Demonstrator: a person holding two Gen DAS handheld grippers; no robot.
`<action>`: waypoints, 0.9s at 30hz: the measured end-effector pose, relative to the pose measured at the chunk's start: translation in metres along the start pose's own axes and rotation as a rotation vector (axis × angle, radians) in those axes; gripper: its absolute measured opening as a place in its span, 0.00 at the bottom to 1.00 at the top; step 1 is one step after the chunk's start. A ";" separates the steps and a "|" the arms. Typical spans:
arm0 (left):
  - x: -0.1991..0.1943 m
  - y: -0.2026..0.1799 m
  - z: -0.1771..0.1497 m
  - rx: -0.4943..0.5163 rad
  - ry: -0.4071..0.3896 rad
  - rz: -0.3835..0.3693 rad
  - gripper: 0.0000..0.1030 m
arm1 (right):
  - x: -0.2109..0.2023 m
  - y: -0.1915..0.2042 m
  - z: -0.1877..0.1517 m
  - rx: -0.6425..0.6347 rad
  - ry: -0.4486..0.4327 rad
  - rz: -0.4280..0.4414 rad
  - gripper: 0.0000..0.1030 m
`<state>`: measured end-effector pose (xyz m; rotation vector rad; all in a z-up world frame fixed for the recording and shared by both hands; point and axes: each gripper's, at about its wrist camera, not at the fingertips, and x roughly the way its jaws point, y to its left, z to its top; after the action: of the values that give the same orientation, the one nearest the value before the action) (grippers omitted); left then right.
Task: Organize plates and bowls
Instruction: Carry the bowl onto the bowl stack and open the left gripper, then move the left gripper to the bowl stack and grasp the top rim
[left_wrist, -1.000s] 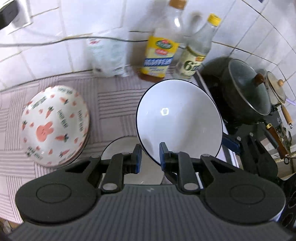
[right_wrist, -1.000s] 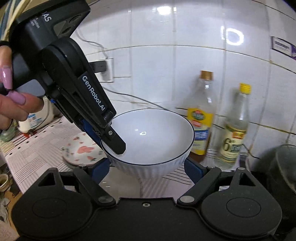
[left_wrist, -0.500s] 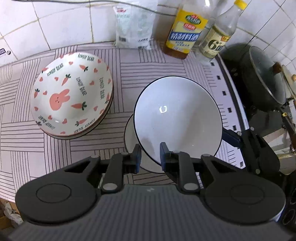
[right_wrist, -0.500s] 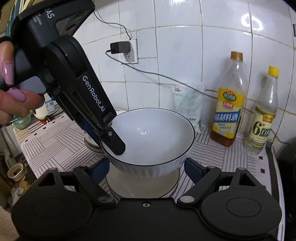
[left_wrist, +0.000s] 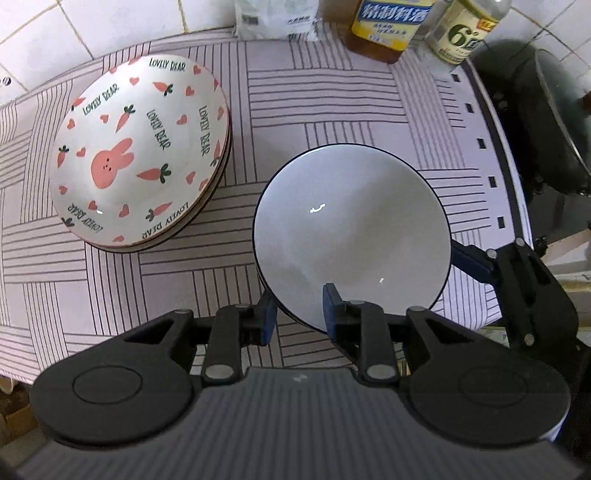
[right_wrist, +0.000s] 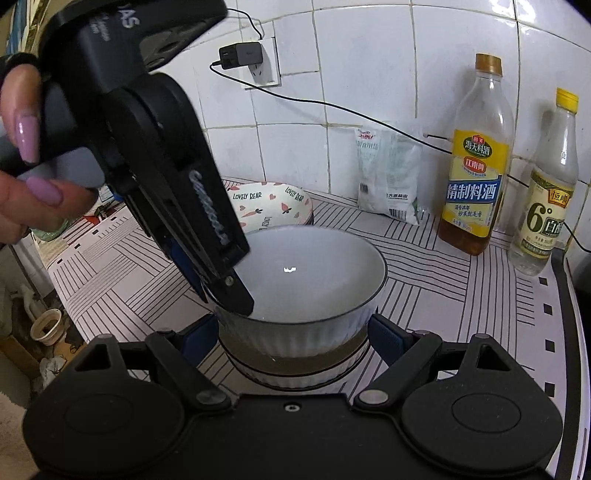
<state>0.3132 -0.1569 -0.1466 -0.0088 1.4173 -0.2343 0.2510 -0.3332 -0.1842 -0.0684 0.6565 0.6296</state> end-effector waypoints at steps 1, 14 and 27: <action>0.001 0.000 0.001 -0.002 0.007 0.005 0.24 | 0.001 0.000 0.000 -0.005 0.003 -0.001 0.89; -0.016 0.005 -0.006 -0.024 -0.014 -0.048 0.32 | 0.007 0.028 -0.002 -0.091 0.069 -0.132 0.90; -0.072 0.053 -0.066 0.002 -0.225 -0.190 0.40 | -0.051 0.061 -0.014 0.208 -0.032 -0.196 0.90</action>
<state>0.2471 -0.0842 -0.0940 -0.1641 1.1922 -0.3795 0.1776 -0.3133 -0.1574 0.0706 0.6720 0.3706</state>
